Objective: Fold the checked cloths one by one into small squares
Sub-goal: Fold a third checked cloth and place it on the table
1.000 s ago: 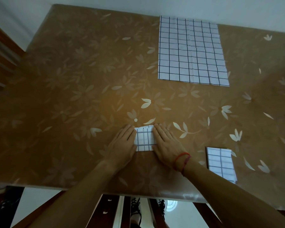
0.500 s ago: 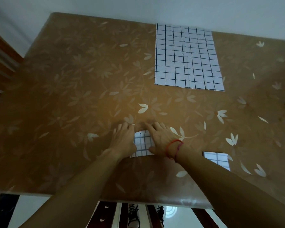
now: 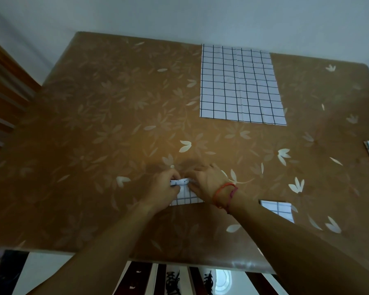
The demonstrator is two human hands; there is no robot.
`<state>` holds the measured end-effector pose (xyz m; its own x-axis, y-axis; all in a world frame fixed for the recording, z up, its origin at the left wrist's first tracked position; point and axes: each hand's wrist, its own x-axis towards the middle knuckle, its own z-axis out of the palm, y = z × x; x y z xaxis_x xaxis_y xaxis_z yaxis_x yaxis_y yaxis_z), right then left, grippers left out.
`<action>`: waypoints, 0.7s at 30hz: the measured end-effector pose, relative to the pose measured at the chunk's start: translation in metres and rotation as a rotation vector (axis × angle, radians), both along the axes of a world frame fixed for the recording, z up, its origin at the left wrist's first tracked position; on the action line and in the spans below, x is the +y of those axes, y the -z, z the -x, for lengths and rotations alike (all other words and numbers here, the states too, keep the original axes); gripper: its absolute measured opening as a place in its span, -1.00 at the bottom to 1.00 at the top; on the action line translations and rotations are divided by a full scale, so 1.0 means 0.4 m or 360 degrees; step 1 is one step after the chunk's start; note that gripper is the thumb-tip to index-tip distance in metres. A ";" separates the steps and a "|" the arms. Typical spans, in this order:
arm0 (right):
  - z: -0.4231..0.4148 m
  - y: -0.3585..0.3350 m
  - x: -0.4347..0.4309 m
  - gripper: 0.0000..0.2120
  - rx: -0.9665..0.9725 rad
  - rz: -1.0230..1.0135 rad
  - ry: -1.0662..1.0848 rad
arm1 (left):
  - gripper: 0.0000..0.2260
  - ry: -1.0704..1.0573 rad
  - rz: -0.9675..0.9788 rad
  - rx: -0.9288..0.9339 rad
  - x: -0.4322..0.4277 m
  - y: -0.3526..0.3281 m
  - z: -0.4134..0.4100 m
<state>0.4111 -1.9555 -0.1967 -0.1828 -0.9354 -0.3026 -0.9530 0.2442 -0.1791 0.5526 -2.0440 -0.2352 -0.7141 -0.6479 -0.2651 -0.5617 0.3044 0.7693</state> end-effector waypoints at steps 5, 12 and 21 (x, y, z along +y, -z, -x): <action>-0.009 -0.146 0.047 -0.67 -0.0127 -0.0576 -0.0168 | -0.82 -0.0105 -0.0197 0.0157 0.024 -0.060 -0.012; -0.041 -0.124 0.078 -0.89 -0.0724 0.0254 0.0839 | -0.67 -0.0547 -0.0550 0.0296 0.026 -0.118 -0.074; -0.148 -0.192 0.087 -0.84 -0.1440 0.0437 0.1139 | -0.88 -0.0835 -0.0652 0.0418 0.037 -0.206 -0.198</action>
